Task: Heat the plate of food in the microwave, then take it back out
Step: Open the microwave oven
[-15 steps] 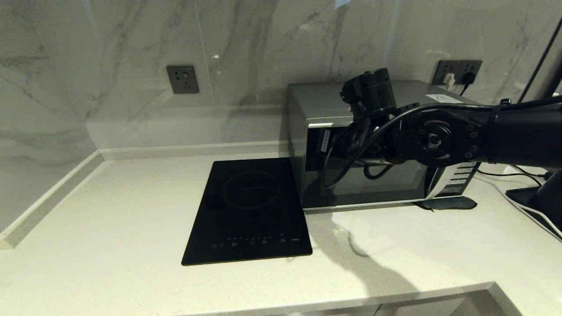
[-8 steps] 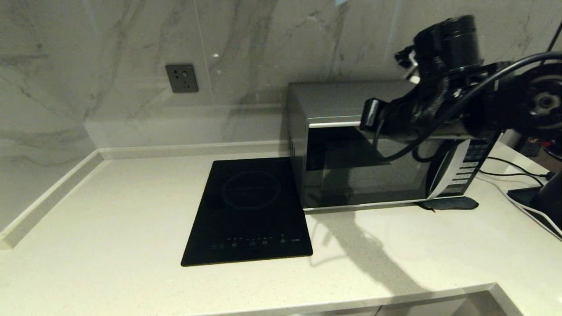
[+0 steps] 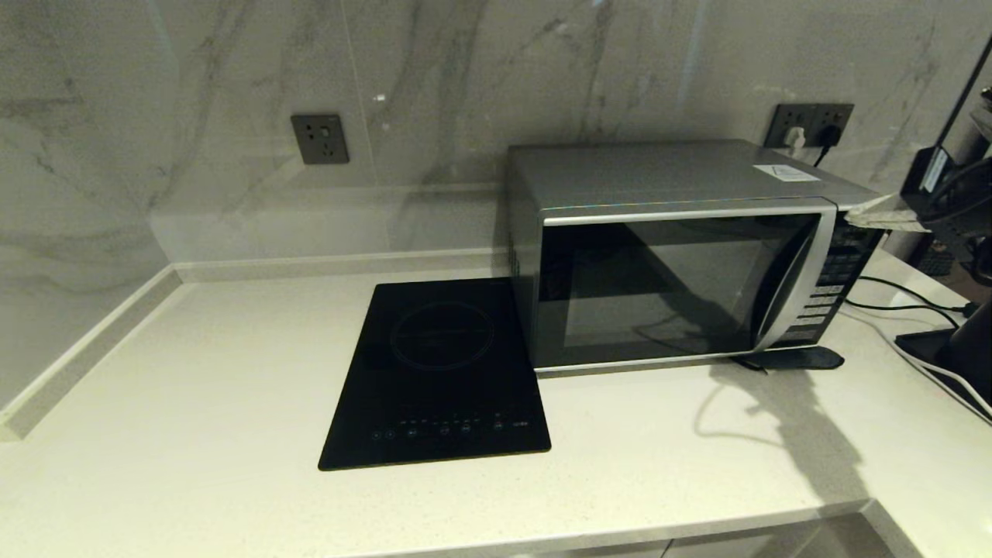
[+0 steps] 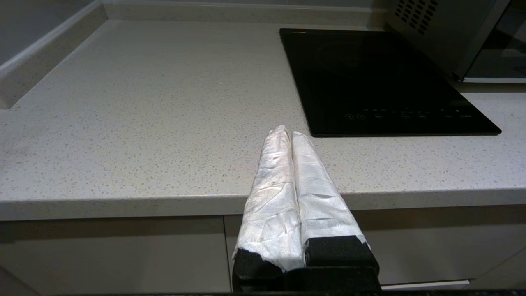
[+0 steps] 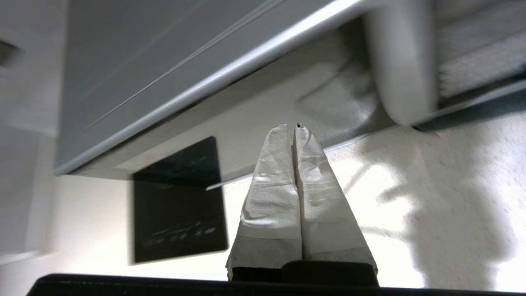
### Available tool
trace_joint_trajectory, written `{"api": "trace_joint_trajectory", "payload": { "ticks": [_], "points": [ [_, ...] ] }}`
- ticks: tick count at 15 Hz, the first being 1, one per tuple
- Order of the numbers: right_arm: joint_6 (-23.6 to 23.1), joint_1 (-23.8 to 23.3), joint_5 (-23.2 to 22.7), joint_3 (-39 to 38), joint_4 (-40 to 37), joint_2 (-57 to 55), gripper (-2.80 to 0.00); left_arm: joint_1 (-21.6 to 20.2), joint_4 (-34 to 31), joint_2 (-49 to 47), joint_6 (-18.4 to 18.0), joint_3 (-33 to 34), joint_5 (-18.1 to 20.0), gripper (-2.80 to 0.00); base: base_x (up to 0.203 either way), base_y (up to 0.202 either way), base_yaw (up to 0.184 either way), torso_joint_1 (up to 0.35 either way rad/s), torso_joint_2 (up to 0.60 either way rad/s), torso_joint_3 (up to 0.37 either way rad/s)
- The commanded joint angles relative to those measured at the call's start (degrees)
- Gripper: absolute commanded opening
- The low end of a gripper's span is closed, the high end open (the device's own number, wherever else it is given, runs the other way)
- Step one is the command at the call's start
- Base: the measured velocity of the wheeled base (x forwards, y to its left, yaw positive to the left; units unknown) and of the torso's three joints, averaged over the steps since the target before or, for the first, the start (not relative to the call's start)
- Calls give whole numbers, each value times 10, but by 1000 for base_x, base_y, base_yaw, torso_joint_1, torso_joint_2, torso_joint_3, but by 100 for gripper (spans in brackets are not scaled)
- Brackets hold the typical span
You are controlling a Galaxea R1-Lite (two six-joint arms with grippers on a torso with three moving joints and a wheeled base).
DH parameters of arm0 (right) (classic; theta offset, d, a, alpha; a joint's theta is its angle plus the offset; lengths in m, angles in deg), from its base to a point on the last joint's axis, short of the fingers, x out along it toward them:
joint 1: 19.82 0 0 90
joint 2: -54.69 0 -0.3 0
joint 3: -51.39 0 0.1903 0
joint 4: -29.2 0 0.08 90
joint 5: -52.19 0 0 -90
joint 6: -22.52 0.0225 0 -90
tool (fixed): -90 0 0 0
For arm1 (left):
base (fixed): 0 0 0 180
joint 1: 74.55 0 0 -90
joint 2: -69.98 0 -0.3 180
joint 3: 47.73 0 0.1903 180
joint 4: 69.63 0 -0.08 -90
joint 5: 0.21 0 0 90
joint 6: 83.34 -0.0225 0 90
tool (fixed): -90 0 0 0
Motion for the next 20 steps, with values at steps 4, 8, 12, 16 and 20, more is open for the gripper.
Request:
{"api": "trace_joint_trajectory", "payload": {
  "ticks": [4,8,12,16,20],
  "points": [
    [19,-119,-242,17,16,-134,-280,0,0,-1,1,0,0,-280,0,0,0,0,0,0],
    [98,-127,-258,26,183,-219,-280,0,0,-1,0,0,0,-280,0,0,0,0,0,0],
    [157,-127,-179,18,280,-282,-280,0,0,-1,0,0,0,-280,0,0,0,0,0,0],
    [158,-128,-172,-7,298,-304,-280,0,0,-1,1,0,0,-280,0,0,0,0,0,0],
    [154,-134,-172,-48,300,-279,-280,0,0,-1,0,0,0,-280,0,0,0,0,0,0]
  ]
}}
